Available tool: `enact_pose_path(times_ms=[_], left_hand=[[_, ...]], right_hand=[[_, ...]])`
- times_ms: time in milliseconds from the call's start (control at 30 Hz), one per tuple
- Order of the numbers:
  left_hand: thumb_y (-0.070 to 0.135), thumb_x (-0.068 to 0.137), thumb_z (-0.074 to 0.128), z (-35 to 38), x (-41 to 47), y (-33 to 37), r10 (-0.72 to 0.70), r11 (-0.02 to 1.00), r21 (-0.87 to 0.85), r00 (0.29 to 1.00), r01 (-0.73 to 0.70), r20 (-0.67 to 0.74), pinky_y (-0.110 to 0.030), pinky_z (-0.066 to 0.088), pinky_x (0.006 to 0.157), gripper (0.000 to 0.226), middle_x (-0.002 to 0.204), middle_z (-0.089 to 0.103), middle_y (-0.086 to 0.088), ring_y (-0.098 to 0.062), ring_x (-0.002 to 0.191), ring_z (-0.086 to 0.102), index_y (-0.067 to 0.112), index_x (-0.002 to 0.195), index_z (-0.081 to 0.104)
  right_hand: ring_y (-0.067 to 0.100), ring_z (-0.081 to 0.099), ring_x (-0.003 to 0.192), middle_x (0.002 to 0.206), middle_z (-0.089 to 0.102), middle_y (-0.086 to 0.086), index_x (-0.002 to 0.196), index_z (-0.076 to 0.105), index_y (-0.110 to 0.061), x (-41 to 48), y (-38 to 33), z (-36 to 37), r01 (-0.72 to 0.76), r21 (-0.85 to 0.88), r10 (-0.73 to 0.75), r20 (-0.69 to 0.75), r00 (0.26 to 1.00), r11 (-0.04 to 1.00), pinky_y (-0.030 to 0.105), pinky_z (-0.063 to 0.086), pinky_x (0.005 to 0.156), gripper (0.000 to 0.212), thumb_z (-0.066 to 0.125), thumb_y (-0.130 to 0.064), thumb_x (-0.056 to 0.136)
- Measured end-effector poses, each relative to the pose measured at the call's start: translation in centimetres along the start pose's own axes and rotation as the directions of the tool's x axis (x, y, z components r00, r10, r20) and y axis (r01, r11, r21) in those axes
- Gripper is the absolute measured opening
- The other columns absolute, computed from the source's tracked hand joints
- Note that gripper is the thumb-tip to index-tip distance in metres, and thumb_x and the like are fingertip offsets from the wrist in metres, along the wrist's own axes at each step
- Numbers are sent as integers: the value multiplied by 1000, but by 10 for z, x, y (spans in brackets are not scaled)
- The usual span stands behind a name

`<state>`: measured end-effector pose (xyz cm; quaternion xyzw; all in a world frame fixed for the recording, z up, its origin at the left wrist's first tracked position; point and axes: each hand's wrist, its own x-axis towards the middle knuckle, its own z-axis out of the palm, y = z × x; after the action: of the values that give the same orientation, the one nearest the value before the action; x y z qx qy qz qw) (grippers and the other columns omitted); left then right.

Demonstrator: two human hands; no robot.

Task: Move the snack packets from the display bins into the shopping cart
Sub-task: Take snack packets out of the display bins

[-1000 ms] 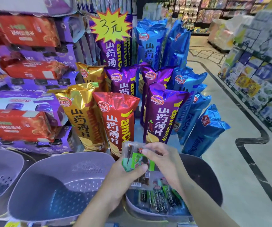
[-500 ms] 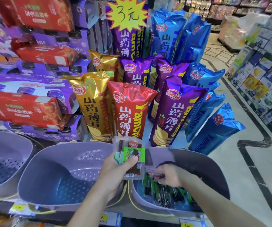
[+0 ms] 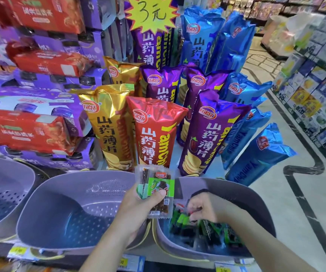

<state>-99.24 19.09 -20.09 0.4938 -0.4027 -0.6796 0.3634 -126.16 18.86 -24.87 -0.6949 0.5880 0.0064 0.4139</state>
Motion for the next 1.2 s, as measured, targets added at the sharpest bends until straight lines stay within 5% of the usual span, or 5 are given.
enact_pose_path(times_ms=[300,533,767,933,1200], left_hand=[[32,71,86,5,-3,8,-12,999,40,999,10,48,-29,55,89,50,109,82,0,-13,104,78,15,116,73],[26,67,92,17,-3,3,-18,997,77,991,8,129,-25,61,76,38,108,82,-6,-17,100,79,28,104,83],[26,53,97,15,2,-5,-7,999,54,998,3,69,-26,62,69,51,104,82,-9,-23,96,80,21,102,81],[21,62,95,17,5,-8,-18,998,66,998,14,61,-36,63,77,39,104,83,-7,-24,97,80,30,97,81],[32,56,99,13,5,-8,-42,999,13,996,41,74,-30,64,72,49,109,82,-8,-24,101,79,27,101,81]], right_hand=[[15,71,73,95,76,-17,111,78,-31,-64,-61,-71,186,449,-104,-201,974,874,27,57,72,21,76,-33,90],[33,72,80,103,71,-4,110,77,-24,-39,-86,-53,289,412,-106,-412,905,864,43,60,79,22,82,-29,89],[17,76,81,98,77,-3,109,66,-18,-39,-59,-51,238,515,-56,-343,938,824,21,58,78,24,71,-38,97],[-10,65,106,115,72,-26,122,71,-31,-29,-5,-44,-5,161,23,-110,994,987,13,46,90,30,69,-46,96],[26,59,109,128,64,8,128,62,-10,-13,41,-7,-152,-288,181,78,980,946,36,50,88,38,60,-1,92]])
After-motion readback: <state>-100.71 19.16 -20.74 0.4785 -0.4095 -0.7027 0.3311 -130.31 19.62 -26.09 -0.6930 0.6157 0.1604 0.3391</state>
